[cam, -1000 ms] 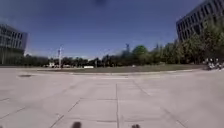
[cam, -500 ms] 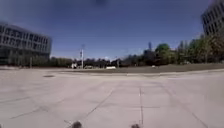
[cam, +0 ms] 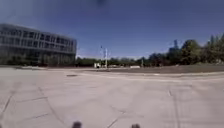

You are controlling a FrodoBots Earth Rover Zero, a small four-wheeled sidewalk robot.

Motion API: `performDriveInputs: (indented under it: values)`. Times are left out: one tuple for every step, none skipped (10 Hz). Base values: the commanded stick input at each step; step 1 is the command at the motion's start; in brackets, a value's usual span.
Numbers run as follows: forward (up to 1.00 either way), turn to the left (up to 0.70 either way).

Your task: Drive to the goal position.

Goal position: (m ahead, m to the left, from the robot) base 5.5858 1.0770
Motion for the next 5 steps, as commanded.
performDriveInputs:
  values:
    - [0.85, 0.03]
    - [0.85, 0.03]
    - [0.85, 0.03]
    - [0.85, 0.03]
    - [0.85, 0.03]
